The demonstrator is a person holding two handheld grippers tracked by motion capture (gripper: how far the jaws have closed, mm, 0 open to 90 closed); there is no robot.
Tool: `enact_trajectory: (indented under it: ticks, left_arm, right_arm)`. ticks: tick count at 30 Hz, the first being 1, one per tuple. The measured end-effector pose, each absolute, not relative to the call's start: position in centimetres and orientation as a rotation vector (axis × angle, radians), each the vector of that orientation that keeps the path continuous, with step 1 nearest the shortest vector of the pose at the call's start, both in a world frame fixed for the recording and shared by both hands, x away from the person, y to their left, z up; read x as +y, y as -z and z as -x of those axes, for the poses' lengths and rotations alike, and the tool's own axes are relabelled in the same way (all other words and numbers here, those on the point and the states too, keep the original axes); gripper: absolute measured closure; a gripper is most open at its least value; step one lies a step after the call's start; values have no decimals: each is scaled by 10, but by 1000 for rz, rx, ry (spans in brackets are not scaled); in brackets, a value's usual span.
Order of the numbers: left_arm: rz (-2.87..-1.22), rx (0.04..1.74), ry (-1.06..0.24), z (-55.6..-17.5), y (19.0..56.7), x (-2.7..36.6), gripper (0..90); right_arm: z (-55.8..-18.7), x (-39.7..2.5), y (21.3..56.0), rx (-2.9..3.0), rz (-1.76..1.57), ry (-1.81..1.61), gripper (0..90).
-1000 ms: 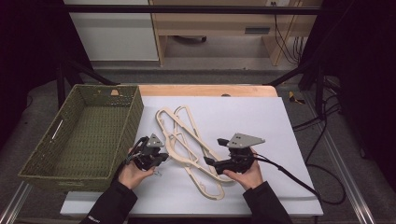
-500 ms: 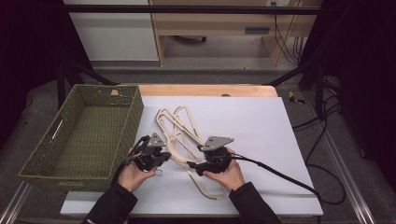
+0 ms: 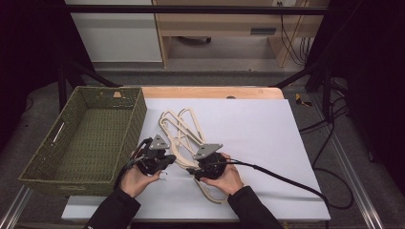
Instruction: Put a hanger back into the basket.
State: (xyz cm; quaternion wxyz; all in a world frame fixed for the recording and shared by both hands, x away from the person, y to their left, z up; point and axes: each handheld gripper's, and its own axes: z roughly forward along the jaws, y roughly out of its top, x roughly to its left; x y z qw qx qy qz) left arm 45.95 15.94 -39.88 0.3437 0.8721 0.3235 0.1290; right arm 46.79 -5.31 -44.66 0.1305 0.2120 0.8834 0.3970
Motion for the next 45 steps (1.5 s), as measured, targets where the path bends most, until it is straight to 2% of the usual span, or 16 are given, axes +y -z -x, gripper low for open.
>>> enact_trajectory:
  ticks: [7,14,17,18,20,29,33,45]
  left_arm:
    - [-2262,831,-341,-458,398,158,888]
    - [-2208,816,-340,-456,394,161,868]
    - [-2129,806,-349,-451,385,164,685]
    - [-2103,797,-355,-449,381,165,581]
    - [-2042,776,-355,-445,371,171,478]
    - [-1872,749,-441,-432,339,201,141]
    - [-1856,789,-429,-438,343,210,83]
    - [-1911,771,-395,-447,360,202,53]
  right_arm:
    - [-466,-52,449,2559,-577,-1134,724]
    - [-460,-52,448,2529,-508,-1137,767]
    - [-459,-54,445,2512,-492,-1130,779]
    - [-459,-55,443,2498,-490,-1131,782]
    - [-459,-57,440,2486,-489,-1131,786]
    - [-458,-67,425,2419,-495,-1101,812]
    - [-458,-78,413,2363,-543,-1088,842]
    - [-465,-129,387,2294,-671,-1195,872]
